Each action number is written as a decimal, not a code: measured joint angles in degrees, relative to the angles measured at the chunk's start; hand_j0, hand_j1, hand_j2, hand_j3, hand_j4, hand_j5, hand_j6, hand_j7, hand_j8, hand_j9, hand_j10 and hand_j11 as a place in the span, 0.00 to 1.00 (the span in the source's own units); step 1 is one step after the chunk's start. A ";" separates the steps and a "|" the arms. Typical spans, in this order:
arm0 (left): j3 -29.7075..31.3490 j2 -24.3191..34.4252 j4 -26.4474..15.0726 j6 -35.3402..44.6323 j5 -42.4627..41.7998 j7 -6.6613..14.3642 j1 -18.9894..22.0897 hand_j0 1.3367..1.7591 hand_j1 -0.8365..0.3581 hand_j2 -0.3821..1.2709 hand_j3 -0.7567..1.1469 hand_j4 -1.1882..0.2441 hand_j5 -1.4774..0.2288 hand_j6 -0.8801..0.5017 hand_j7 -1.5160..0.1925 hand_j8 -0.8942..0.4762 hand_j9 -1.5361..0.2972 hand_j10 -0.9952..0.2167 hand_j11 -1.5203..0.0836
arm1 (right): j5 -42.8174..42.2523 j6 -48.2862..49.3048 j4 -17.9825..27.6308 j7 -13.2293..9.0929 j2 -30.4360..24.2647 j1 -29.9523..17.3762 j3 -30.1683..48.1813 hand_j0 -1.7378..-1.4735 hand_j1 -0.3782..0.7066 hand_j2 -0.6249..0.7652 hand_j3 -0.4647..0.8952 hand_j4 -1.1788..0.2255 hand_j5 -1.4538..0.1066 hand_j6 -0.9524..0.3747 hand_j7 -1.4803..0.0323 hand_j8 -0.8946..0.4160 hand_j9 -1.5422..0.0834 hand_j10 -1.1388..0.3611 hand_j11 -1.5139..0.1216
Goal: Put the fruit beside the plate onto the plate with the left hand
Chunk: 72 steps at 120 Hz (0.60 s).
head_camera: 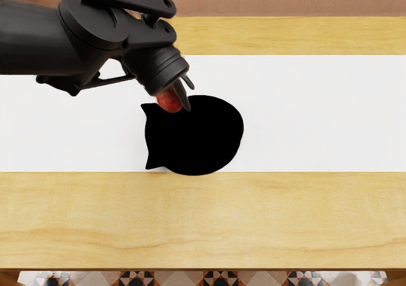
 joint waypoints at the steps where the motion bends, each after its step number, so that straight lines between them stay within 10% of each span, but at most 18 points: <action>1: -0.27 0.00 0.29 -0.01 0.19 0.00 0.27 0.71 0.35 0.46 0.40 0.26 0.12 0.32 0.17 0.45 0.21 0.54 0.21 | 0.00 0.00 0.00 -0.01 0.00 0.01 0.00 0.30 0.07 0.44 0.34 0.81 0.90 0.69 0.95 0.65 0.92 0.73 0.90; 72: -14.26 0.00 12.40 -3.17 14.64 0.01 19.34 0.72 0.36 0.45 0.40 0.25 0.14 0.30 0.19 0.43 0.22 0.53 0.21 | 0.00 0.00 0.30 -0.07 0.00 0.33 0.00 0.30 0.07 0.44 0.34 0.81 0.90 0.69 0.95 0.65 0.92 0.73 0.90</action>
